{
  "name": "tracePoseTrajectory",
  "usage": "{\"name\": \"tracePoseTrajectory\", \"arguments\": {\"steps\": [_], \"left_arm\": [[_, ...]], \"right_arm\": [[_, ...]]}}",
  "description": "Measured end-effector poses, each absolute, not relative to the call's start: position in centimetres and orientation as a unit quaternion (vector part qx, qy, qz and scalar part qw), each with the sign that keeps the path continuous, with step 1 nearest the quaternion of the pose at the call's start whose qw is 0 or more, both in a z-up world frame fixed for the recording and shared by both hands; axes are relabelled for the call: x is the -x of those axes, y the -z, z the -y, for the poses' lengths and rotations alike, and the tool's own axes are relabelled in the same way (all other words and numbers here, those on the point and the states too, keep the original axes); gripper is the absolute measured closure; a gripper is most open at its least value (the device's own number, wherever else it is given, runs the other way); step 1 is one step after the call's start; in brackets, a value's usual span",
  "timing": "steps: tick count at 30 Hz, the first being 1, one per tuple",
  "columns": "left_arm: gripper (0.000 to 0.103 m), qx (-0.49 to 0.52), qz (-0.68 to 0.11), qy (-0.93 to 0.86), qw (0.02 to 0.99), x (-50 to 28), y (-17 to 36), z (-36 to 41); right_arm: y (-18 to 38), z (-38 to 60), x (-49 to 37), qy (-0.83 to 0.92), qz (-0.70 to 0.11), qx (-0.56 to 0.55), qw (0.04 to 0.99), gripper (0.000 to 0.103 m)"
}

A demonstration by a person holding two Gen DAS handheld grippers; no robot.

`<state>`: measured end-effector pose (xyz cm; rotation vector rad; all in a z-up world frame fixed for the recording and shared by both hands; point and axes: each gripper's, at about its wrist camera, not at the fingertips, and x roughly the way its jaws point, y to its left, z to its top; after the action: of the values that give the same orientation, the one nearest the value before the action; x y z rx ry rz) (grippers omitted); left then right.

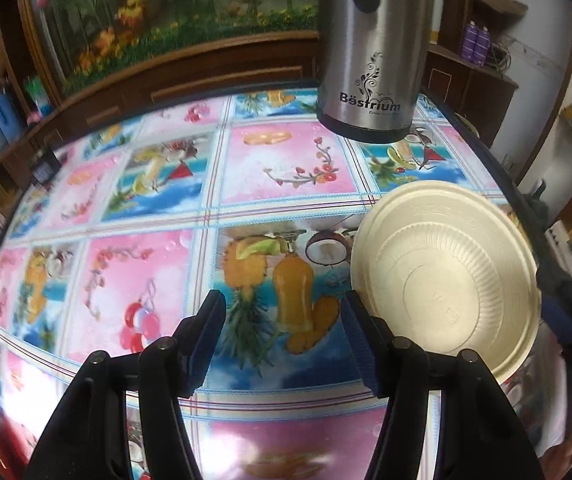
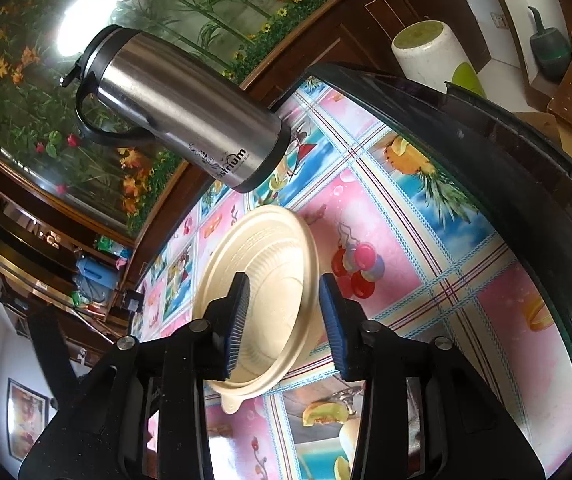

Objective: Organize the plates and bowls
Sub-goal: 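Lift the beige bowl with the right gripper toward the left gripper, then grasp the beige bowl rim with the left gripper beside the right gripper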

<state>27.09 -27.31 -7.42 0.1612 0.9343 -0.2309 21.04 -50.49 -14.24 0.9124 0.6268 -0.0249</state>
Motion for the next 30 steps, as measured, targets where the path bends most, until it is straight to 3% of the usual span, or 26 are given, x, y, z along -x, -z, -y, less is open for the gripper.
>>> {"name": "tracePoseTrajectory", "arguments": {"steps": [18, 23, 30], "left_arm": [[0.040, 0.039, -0.538, 0.133, 0.832, -29.2, 8.2, 25.3], [0.038, 0.058, -0.554, 0.128, 0.821, -29.7, 8.8, 25.4], [0.038, 0.124, -0.575, 0.140, 0.797, -30.2, 9.3, 23.7]], "right_arm": [[15.5, 50.2, -21.9, 0.064, -0.325, -0.411, 0.849, 0.067], [15.4, 49.8, -22.0, 0.058, -0.325, -0.403, 0.854, 0.075], [16.0, 50.2, -22.0, 0.041, -0.324, -0.429, 0.842, 0.075]]}}
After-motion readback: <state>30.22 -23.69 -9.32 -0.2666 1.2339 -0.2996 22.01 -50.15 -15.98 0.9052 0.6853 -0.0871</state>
